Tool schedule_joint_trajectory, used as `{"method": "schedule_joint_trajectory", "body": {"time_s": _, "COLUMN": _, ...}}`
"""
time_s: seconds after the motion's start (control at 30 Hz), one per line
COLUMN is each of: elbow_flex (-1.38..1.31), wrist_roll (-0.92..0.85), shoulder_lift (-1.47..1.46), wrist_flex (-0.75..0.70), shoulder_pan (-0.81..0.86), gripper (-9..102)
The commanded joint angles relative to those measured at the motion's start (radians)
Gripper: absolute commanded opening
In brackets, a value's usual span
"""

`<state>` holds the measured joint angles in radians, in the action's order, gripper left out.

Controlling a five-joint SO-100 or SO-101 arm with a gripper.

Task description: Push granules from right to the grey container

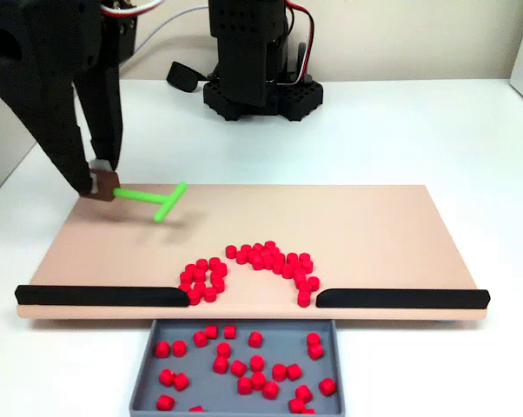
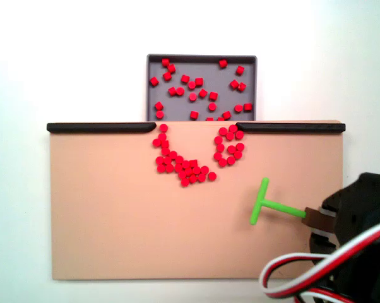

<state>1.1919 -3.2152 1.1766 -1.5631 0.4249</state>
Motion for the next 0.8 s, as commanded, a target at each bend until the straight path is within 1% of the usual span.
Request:
{"method": "schedule_joint_trajectory", "body": {"time_s": 0.0, "elbow_flex": -0.032, "wrist_roll": -0.057, "shoulder_lift": -0.002, "wrist_flex": 0.049, "shoulder_pan": -0.006, "gripper": 0}}
{"method": "schedule_joint_trajectory", "body": {"time_s": 0.17, "elbow_flex": -0.032, "wrist_roll": -0.097, "shoulder_lift": -0.029, "wrist_flex": 0.080, "shoulder_pan": -0.012, "gripper": 0}}
{"method": "schedule_joint_trajectory", "body": {"time_s": 0.5, "elbow_flex": -0.115, "wrist_roll": -0.172, "shoulder_lift": -0.115, "wrist_flex": 0.080, "shoulder_pan": -0.014, "gripper": 0}}
{"method": "schedule_joint_trajectory", "body": {"time_s": 0.77, "elbow_flex": -0.167, "wrist_roll": -0.186, "shoulder_lift": -0.144, "wrist_flex": 0.067, "shoulder_pan": -0.017, "gripper": 0}}
